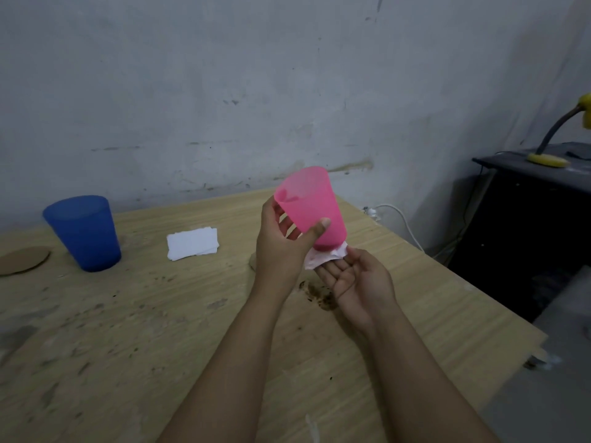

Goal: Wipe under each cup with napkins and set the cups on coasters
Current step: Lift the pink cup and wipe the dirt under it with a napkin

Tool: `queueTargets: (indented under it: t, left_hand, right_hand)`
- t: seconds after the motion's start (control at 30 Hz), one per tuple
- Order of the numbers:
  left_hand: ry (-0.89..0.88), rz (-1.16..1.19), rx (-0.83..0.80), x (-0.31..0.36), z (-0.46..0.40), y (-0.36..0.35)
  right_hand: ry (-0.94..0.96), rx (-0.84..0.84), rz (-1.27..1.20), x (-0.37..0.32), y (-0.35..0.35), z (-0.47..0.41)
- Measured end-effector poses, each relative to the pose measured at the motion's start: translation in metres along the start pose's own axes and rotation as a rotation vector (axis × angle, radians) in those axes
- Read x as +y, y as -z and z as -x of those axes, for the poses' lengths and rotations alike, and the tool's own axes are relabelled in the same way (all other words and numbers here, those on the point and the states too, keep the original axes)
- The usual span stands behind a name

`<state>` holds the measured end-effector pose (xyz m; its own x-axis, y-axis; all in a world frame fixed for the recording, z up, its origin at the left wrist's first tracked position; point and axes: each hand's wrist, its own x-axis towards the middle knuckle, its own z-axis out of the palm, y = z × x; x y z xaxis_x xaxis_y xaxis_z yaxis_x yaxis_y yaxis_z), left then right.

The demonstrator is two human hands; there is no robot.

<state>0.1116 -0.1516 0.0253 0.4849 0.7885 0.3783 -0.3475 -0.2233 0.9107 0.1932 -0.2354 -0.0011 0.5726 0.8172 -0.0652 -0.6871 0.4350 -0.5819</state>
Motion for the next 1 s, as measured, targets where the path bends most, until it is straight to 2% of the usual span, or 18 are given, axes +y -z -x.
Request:
queueTargets:
  t: [0.37,0.63,0.77,1.0]
  left_hand:
    - [-0.033,-0.018,0.015,0.000,-0.004,0.007]
    - [-0.013,-0.036,0.015,0.001,-0.002,0.011]
    - [-0.003,-0.049,-0.002,0.001,-0.001,0.009]
    - [0.006,-0.049,-0.031,0.001,0.001,0.005]
  right_hand:
    - [-0.041,0.040,0.024,-0.002,0.003,0.001]
    - [0.065,0.121,-0.063,-0.009,0.008,0.000]
    - [0.133,0.084,-0.055,-0.009,0.008,-0.001]
    - [0.213,0.076,0.263,-0.005,0.006,0.000]
